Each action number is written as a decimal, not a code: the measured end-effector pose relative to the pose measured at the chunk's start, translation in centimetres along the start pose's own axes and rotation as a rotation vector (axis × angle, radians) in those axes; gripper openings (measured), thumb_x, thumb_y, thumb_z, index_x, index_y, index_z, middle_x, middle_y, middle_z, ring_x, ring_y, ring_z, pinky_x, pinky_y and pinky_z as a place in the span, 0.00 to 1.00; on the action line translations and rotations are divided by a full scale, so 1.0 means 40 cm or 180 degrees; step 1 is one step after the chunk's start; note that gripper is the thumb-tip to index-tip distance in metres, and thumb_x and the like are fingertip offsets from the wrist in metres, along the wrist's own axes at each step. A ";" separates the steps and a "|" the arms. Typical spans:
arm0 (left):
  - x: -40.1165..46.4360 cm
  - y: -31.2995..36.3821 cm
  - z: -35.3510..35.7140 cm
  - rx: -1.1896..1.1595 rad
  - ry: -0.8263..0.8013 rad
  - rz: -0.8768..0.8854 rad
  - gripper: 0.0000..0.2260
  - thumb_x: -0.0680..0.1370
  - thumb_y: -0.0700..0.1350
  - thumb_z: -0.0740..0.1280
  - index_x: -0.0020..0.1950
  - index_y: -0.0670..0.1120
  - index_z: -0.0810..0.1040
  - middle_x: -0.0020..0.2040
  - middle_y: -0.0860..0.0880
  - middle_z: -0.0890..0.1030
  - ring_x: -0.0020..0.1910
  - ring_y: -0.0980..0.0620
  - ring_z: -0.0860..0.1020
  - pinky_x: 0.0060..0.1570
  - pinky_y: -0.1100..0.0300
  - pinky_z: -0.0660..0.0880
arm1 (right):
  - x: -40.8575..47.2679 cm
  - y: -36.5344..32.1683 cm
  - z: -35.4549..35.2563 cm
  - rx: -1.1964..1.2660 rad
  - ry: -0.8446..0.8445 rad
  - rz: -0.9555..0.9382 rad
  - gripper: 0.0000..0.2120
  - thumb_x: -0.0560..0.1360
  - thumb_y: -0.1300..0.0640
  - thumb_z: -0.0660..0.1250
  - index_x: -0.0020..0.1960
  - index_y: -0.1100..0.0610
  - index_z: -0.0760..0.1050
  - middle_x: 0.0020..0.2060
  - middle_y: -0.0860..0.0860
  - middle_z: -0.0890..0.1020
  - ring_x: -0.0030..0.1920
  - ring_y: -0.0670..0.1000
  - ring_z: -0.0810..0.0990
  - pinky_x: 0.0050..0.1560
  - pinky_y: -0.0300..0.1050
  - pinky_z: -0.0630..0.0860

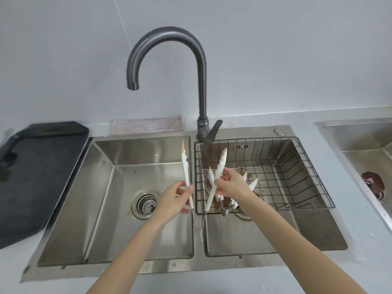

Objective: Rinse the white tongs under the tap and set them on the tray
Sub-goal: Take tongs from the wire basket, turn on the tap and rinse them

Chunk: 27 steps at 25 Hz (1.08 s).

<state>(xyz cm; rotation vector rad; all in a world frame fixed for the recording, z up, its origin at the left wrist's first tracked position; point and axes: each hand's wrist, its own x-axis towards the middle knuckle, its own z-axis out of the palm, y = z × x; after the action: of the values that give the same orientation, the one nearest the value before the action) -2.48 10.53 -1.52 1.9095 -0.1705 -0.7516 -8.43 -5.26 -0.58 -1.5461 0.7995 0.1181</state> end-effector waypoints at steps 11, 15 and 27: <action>-0.002 -0.084 -0.269 -0.0690 0.0167 -0.0228 0.03 0.76 0.44 0.66 0.44 0.50 0.77 0.35 0.48 0.80 0.39 0.45 0.81 0.48 0.51 0.80 | 0.042 -0.039 0.280 0.0011 -0.0211 -0.0081 0.18 0.77 0.64 0.61 0.67 0.62 0.69 0.47 0.53 0.78 0.47 0.52 0.78 0.45 0.37 0.76; 0.031 -0.105 -0.324 -0.0807 0.0181 -0.0229 0.04 0.76 0.43 0.66 0.43 0.52 0.77 0.40 0.46 0.81 0.42 0.43 0.81 0.45 0.54 0.81 | 0.064 -0.073 0.285 0.0064 0.0224 -0.0017 0.20 0.78 0.62 0.58 0.70 0.62 0.65 0.58 0.57 0.77 0.51 0.52 0.79 0.51 0.41 0.75; 0.108 -0.094 -0.337 -0.1218 0.0093 -0.0337 0.06 0.77 0.41 0.64 0.45 0.52 0.77 0.40 0.48 0.81 0.38 0.50 0.81 0.36 0.63 0.80 | 0.257 -0.215 0.088 -0.0350 0.2064 -0.0462 0.32 0.77 0.53 0.62 0.75 0.60 0.54 0.69 0.56 0.68 0.67 0.56 0.71 0.64 0.49 0.73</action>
<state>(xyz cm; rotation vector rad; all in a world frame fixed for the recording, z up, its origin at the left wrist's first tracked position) 7.85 20.84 -2.91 1.5721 0.0895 -0.7654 5.27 -6.88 0.66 -1.7623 1.1918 -0.4768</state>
